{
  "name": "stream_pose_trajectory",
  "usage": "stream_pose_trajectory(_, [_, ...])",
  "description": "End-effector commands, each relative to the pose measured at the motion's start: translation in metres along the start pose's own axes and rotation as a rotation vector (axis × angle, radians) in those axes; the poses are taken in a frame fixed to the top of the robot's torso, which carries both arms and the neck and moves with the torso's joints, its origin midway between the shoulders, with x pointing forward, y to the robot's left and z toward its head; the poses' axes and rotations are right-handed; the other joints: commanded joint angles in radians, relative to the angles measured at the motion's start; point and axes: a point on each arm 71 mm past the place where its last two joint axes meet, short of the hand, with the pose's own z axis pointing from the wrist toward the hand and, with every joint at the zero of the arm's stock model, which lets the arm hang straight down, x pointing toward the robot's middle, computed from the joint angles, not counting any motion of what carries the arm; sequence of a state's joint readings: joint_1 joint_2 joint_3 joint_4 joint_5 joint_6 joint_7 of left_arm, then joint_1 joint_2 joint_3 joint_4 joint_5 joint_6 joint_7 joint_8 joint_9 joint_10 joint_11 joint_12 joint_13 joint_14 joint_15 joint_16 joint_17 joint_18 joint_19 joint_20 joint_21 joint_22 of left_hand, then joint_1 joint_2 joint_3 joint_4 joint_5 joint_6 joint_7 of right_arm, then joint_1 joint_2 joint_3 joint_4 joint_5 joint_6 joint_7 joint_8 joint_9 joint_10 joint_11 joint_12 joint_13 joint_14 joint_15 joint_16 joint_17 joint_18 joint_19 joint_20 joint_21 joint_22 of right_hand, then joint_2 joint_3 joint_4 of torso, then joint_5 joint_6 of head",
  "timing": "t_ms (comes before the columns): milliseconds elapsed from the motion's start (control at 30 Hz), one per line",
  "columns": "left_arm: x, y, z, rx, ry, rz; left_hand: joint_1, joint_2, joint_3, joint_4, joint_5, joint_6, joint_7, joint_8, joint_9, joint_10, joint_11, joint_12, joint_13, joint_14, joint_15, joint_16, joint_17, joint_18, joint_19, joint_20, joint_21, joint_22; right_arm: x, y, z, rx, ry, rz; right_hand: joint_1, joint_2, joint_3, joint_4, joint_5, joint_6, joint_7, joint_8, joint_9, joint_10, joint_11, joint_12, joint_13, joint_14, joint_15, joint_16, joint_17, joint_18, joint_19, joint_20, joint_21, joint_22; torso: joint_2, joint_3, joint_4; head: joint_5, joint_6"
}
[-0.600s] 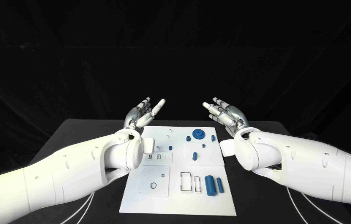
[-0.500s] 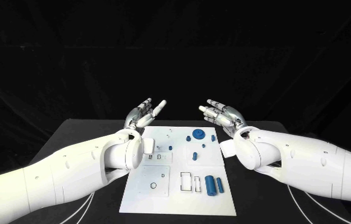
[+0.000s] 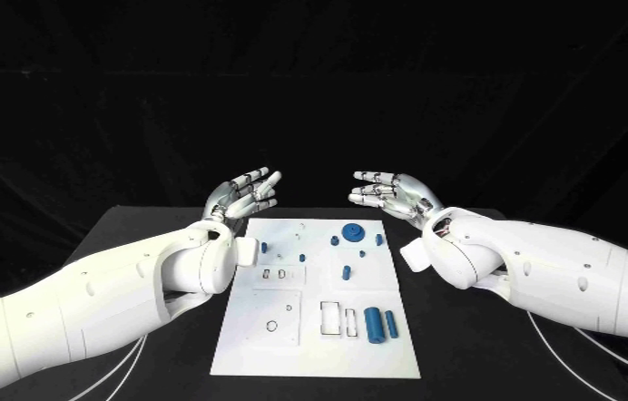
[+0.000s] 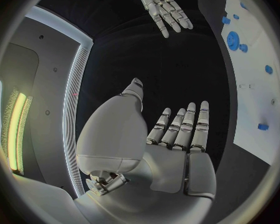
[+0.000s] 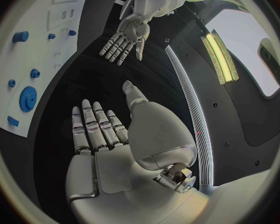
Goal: Assemble the parts on the task board
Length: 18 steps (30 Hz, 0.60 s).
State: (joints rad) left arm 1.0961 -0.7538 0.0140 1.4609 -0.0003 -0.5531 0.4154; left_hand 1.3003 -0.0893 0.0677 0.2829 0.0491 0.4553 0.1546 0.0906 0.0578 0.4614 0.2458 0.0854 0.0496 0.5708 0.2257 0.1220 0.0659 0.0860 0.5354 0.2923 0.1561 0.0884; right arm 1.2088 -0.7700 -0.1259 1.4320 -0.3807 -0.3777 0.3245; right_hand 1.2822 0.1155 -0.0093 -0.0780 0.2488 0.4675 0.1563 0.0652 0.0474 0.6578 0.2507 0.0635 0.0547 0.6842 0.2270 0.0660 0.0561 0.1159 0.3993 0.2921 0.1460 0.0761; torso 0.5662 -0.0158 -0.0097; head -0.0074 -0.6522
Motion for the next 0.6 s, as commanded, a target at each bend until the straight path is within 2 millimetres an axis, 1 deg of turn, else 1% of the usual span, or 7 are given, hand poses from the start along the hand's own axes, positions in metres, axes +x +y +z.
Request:
stream_pose_trajectory(33, [0.002, -0.008, -0.001, 0.035, 0.051, -0.004, 0.05, 0.024, 0.01, -0.015, 0.002, 0.174, 0.118, 0.03, 0.011, 0.221, -0.004, 0.026, 0.009, 0.176, -0.009, 0.02, 0.003, 0.033, 0.132, -0.001, 0.043, 0.012, -0.001, 0.008, 0.0, -0.069, 0.036, -0.162, 0.039, -0.004, 0.007, -0.037, -0.009, 0.146, 0.124, 0.009, 0.007, 0.192, -0.016, 0.009, 0.009, 0.179, -0.02, 0.007, 0.007, 0.038, 0.141, -0.001, 0.059, 0.017, 0.013, -0.0038, 0.0028, -0.002, 0.0])
stream_pose_trajectory(133, [-0.001, -0.013, -0.003, 0.039, 0.053, -0.003, 0.062, 0.026, 0.004, -0.028, 0.001, 0.25, 0.115, 0.041, 0.014, 0.335, -0.013, 0.042, 0.017, 0.216, -0.021, 0.023, 0.003, 0.048, 0.161, -0.002, 0.056, 0.012, -0.005, 0.012, 0.001, -0.088, 0.036, -0.213, 0.047, -0.008, 0.009, -0.051, -0.012, 0.211, 0.116, 0.011, 0.01, 0.23, -0.025, 0.009, 0.009, 0.218, -0.031, 0.008, 0.008, 0.049, 0.22, -0.001, 0.086, 0.023, 0.025, -0.0062, 0.0063, -0.004, 0.005])
stream_pose_trajectory(233, [-0.004, -0.019, -0.006, 0.042, 0.061, -0.004, 0.074, 0.029, -0.002, -0.046, 0.001, 0.355, 0.106, 0.06, 0.02, 0.391, -0.026, 0.054, 0.019, 0.285, -0.038, 0.041, 0.01, 0.071, 0.205, -0.003, 0.076, 0.016, -0.009, 0.016, 0.003, -0.104, 0.037, -0.274, 0.061, -0.013, 0.014, -0.07, -0.011, 0.338, 0.101, 0.025, 0.019, 0.285, -0.042, 0.016, 0.01, 0.281, -0.051, 0.02, 0.01, 0.065, 0.297, -0.003, 0.116, 0.03, 0.036, -0.0093, 0.0097, -0.007, 0.004])
stream_pose_trajectory(333, [-0.005, -0.025, -0.009, 0.045, 0.076, -0.006, 0.082, 0.031, -0.009, -0.061, 0.002, 0.387, 0.097, 0.067, 0.02, 0.433, -0.039, 0.065, 0.022, 0.33, -0.052, 0.052, 0.014, 0.087, 0.234, -0.004, 0.091, 0.019, -0.014, 0.02, 0.006, -0.109, 0.05, -0.361, 0.072, -0.02, 0.021, -0.09, -0.002, 0.423, 0.084, 0.038, 0.023, 0.342, -0.061, 0.025, 0.013, 0.341, -0.07, 0.036, 0.012, 0.07, 0.348, -0.014, 0.139, 0.034, 0.049, -0.0133, 0.0127, -0.01, 0.006])
stream_pose_trajectory(367, [-0.006, -0.029, -0.011, 0.05, 0.089, -0.004, 0.09, 0.032, -0.013, -0.075, 0.002, 0.411, 0.089, 0.074, 0.021, 0.47, -0.05, 0.077, 0.026, 0.369, -0.064, 0.064, 0.02, 0.095, 0.259, -0.005, 0.103, 0.022, -0.015, 0.022, 0.007, -0.107, 0.061, -0.413, 0.074, -0.026, 0.024, -0.1, -0.002, 0.45, 0.073, 0.044, 0.024, 0.379, -0.074, 0.03, 0.016, 0.382, -0.085, 0.048, 0.017, 0.071, 0.381, -0.026, 0.154, 0.039, 0.057, -0.0149, 0.0152, -0.012, 0.008])
stream_pose_trajectory(467, [-0.004, -0.036, -0.016, 0.06, 0.122, -0.003, 0.103, 0.032, -0.019, -0.095, 0.002, 0.44, 0.077, 0.079, 0.02, 0.507, -0.062, 0.085, 0.029, 0.406, -0.077, 0.071, 0.026, 0.098, 0.283, -0.009, 0.115, 0.024, -0.017, 0.026, 0.011, -0.1, 0.089, -0.525, 0.072, -0.036, 0.03, -0.12, 0.007, 0.487, 0.054, 0.047, 0.024, 0.431, -0.095, 0.029, 0.016, 0.453, -0.111, 0.067, 0.028, 0.071, 0.452, -0.054, 0.188, 0.05, 0.073, -0.0179, 0.0197, -0.018, 0.01])
stream_pose_trajectory(600, [0.0, -0.045, -0.025, 0.067, 0.175, -0.013, 0.109, 0.034, -0.026, -0.111, 0.002, 0.46, 0.069, 0.08, 0.02, 0.528, -0.069, 0.082, 0.028, 0.426, -0.083, 0.067, 0.029, 0.099, 0.303, -0.014, 0.125, 0.025, -0.017, 0.034, 0.017, -0.095, 0.119, -0.694, 0.061, -0.047, 0.046, -0.151, 0.022, 0.529, 0.03, 0.044, 0.023, 0.493, -0.119, 0.018, 0.019, 0.532, -0.143, 0.078, 0.048, 0.069, 0.529, -0.09, 0.231, 0.065, 0.098, -0.0245, 0.0261, -0.027, 0.016])
